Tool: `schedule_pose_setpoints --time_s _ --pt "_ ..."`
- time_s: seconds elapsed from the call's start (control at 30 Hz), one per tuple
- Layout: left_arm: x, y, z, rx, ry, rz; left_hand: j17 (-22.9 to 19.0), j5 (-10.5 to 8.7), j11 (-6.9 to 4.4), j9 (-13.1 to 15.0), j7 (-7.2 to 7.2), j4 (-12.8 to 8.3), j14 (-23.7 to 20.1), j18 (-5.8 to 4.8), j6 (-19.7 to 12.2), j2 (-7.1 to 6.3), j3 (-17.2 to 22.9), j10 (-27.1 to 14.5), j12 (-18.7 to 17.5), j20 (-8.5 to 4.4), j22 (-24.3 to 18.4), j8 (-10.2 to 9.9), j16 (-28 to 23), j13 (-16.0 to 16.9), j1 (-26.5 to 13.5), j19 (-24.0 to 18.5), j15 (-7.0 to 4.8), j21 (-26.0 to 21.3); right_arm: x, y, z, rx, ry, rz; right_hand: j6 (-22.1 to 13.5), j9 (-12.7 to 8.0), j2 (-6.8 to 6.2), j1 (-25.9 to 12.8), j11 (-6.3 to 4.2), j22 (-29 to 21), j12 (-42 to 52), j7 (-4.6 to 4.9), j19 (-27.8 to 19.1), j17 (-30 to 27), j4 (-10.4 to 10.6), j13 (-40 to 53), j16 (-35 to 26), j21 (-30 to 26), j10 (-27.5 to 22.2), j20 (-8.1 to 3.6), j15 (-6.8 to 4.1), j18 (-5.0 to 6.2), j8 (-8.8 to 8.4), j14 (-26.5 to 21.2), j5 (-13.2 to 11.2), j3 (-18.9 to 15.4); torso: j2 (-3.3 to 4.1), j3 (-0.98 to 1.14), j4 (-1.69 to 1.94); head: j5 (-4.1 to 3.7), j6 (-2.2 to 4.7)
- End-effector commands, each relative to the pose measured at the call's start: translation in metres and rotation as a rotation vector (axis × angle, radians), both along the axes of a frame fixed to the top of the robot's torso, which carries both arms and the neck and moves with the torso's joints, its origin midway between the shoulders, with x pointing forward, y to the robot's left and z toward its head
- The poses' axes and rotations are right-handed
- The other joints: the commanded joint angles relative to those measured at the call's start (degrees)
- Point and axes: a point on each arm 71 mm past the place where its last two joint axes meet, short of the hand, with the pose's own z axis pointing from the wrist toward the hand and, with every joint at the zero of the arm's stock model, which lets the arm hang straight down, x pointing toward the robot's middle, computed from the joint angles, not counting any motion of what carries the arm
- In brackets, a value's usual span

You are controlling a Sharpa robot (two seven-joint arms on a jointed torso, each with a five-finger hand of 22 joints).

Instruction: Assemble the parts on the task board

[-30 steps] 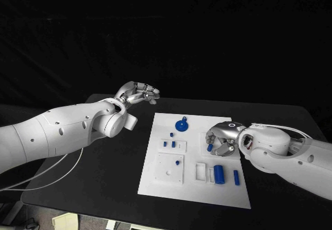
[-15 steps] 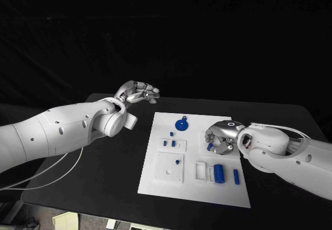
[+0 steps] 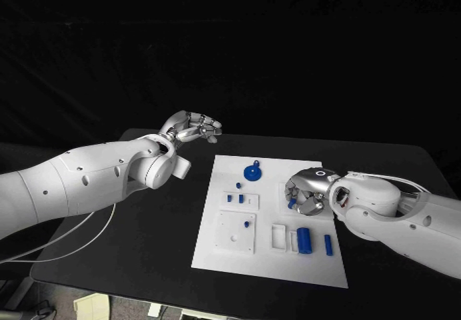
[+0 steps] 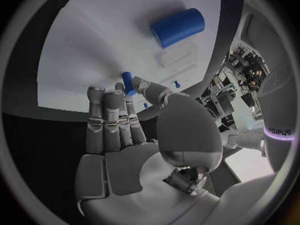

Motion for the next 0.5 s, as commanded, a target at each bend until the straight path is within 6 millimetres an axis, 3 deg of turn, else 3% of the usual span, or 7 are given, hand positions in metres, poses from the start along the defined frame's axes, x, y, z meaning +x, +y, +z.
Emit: schedule_pose_setpoints --time_s 0.03,0.27,0.5 --pt "0.0001 -0.0021 0.0016 -0.009 -0.004 -0.011 0.1 0.13 -0.08 -0.1 0.00 0.0 0.3 -0.21 -0.5 0.55 0.0 -0.3 0.2 -0.03 0.1 0.1 -0.3 -0.1 -0.2 0.3 -0.07 -0.4 -0.0013 0.0018 -0.0016 -0.024 0.002 0.017 0.5 0.1 0.69 -0.1 0.14 1.1 0.3 -0.05 0.3 -0.1 0.0 0.2 0.4 0.3 0.8 -0.05 -0.47 3.55 0.29 -0.1 -0.1 0.4 0.01 0.00 0.01 -0.04 -0.13" --pt "0.0001 -0.0021 0.0016 -0.009 -0.005 -0.011 0.1 0.14 -0.09 -0.1 0.00 0.0 0.3 -0.20 -0.5 0.58 0.0 -0.3 0.2 -0.04 0.1 0.1 -0.3 -0.1 -0.1 0.3 -0.08 -0.4 -0.0020 0.0032 -0.0022 -0.025 -0.015 0.022 2.7 0.4 2.29 -0.1 -0.65 1.1 1.2 -0.92 0.6 -0.3 -0.8 1.0 0.6 0.6 2.9 -0.09 -1.21 3.55 1.25 0.2 -0.1 1.7 -0.01 0.00 0.01 -0.07 -0.25" --pt "0.0002 -0.0024 0.0016 -0.009 -0.004 -0.012 0.2 0.14 -0.08 -0.1 0.00 0.0 0.3 -0.19 -0.6 0.61 0.0 -0.3 0.2 -0.04 0.1 0.1 -0.4 -0.1 -0.1 0.4 -0.09 -0.4 0.0012 -0.0011 -0.0003 -0.008 -0.053 -0.006 3.4 0.6 2.89 -0.4 -0.98 1.1 1.4 -1.24 1.0 -0.4 -1.3 1.5 0.7 1.0 3.7 -0.21 -1.54 3.55 1.53 0.6 -0.1 2.8 -0.01 -0.01 0.05 -0.10 -0.35"
